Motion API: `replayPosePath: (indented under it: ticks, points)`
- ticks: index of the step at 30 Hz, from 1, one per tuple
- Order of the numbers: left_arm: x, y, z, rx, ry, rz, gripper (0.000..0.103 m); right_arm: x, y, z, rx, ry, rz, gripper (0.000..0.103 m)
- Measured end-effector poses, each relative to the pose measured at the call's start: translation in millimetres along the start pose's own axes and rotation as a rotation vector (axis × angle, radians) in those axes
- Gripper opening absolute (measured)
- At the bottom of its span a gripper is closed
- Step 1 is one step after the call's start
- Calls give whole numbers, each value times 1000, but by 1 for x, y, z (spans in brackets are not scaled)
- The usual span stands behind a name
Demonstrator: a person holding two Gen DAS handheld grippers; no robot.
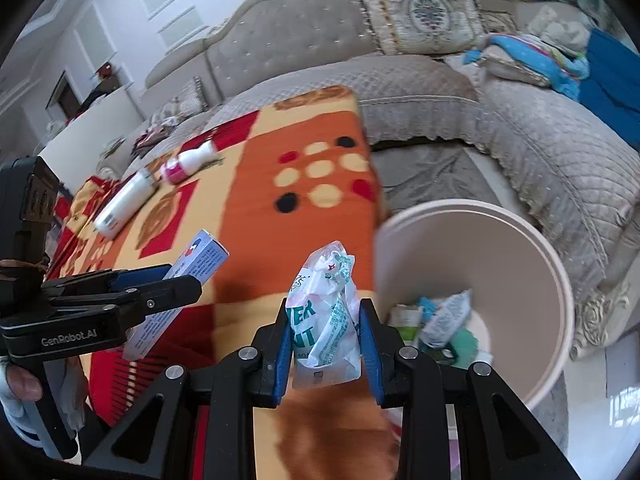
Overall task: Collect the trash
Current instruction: 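Carry the medicine box and wrapper over the white bin and open both tools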
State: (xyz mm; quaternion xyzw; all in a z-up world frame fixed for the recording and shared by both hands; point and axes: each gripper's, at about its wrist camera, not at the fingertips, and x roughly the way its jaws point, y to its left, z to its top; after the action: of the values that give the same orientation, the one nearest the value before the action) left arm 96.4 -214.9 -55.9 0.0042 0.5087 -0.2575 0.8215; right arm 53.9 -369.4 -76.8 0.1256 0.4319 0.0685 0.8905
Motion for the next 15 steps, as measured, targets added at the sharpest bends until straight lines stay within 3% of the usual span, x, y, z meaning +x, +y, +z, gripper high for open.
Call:
replayPosePath:
  ticks: [15]
  points:
    - [45, -65, 32, 5, 47, -77, 50, 0, -70, -9, 121, 14, -56, 30]
